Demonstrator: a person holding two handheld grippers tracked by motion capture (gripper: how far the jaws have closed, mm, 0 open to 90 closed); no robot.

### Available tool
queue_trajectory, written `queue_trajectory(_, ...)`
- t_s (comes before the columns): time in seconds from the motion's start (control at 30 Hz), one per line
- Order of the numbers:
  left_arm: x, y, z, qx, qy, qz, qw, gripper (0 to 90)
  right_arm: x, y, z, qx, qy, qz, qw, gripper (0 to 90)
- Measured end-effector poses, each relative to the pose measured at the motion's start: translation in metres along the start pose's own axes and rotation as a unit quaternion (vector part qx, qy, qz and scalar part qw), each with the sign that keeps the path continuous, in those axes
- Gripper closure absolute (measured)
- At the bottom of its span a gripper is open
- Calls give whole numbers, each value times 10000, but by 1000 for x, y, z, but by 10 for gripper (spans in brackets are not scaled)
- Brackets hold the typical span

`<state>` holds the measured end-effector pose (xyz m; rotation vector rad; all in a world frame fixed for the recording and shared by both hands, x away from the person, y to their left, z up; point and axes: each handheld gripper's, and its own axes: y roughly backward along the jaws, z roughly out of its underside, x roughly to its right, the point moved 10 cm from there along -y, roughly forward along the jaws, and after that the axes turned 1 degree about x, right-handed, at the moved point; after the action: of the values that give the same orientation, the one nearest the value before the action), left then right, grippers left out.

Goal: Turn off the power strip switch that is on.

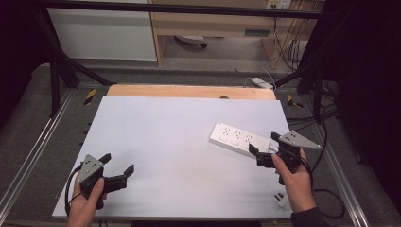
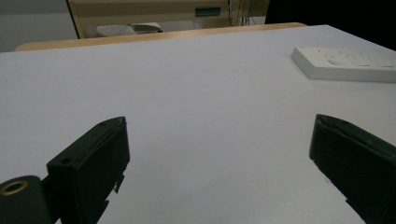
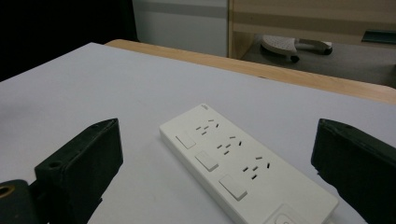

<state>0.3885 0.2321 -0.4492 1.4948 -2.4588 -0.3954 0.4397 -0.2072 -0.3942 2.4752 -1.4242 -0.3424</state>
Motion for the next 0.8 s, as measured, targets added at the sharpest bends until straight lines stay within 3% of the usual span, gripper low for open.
queue_trajectory(0.17,0,0,0,-12,1,-9,10000,52,0,-4,-8,30,4,-4,10000,26)
queue_trajectory(0.3,1,-1,1,-30,2,17,10000,51,-2,-5,-14,122,-144,-59,9998,26)
queue_trajectory(0.8,1,-1,1,-29,14,26,10000,51,0,-18,-42,223,125,139,9996,25)
